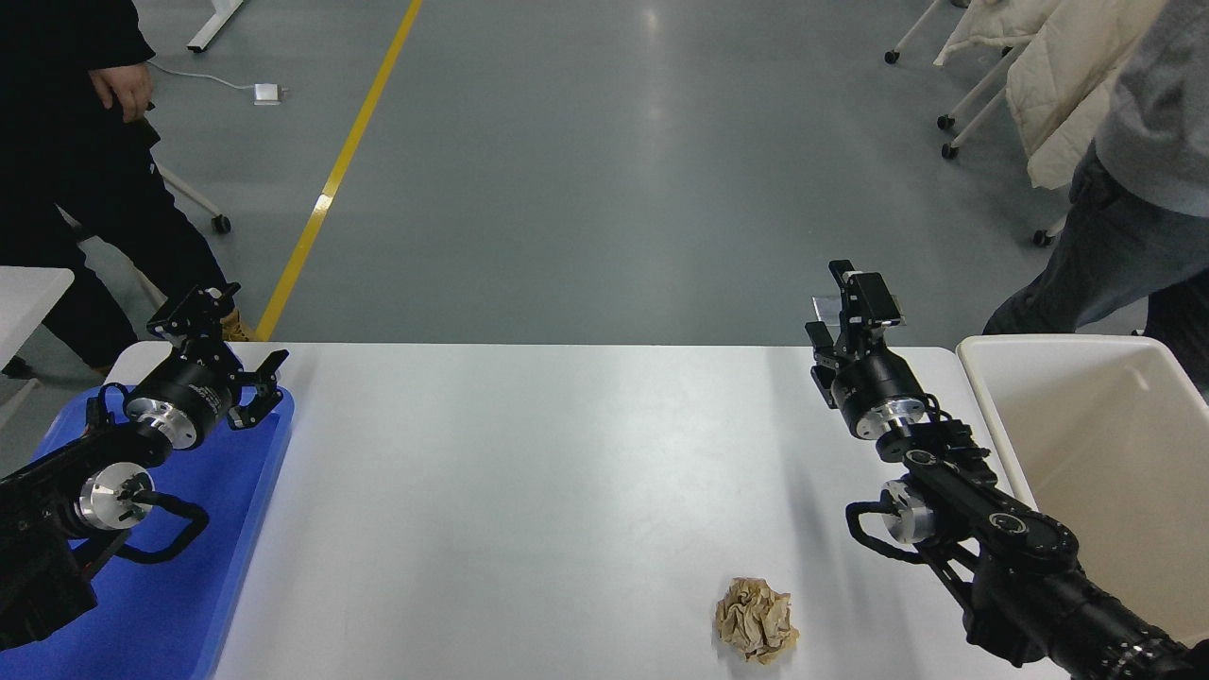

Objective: Clean the table surface

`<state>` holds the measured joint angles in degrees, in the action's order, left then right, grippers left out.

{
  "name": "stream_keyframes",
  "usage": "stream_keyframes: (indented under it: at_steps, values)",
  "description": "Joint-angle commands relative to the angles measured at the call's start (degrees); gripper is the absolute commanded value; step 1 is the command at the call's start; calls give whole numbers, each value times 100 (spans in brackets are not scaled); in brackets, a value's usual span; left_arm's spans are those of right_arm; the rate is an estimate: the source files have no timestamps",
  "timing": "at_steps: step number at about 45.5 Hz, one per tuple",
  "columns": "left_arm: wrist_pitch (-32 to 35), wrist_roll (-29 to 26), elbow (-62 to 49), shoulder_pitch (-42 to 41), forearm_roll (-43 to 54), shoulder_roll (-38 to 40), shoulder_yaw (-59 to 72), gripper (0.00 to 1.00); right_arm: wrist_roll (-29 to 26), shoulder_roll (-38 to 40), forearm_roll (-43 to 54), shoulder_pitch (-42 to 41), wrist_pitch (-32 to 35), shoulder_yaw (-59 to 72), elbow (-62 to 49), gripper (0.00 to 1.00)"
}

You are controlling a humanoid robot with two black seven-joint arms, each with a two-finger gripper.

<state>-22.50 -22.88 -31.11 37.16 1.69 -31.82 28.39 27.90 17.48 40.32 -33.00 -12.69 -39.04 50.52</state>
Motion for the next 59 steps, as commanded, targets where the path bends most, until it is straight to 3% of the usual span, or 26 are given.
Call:
stream_keyframes:
  at_steps: [1, 7, 8, 11, 18, 41, 48, 59]
  values:
    - [0, 3, 8, 2, -2, 0, 0, 100, -372, 1564, -24, 22, -5, 1372, 1143, 100]
    - [0, 3, 8, 2, -2, 0, 0, 100, -1355, 2250, -24, 30, 3, 1522, 1934, 100]
    - [0, 3, -1, 2, -2, 0, 0, 100, -1862, 2460, -50, 30, 3, 1514, 2231, 100]
    - [0, 3, -1, 2, -2, 0, 0, 100, -2454, 2725, -112, 30, 4, 1514, 2585, 100]
    - [0, 3, -1, 2, -2, 0, 0, 100, -3255, 3261, -419, 30, 12, 1505, 3323, 100]
    - [0, 3, -1, 2, 7, 0, 0, 100, -3352, 4448, -797, 593, 118, 2172, 4948, 100]
    - [0, 3, -1, 2, -2, 0, 0, 100, -3352, 4379, -754, 549, 460, 2559, 4948, 100]
    - [0, 3, -1, 2, -2, 0, 0, 100, -3370, 3913, -727, 215, 478, 3376, 4948, 100]
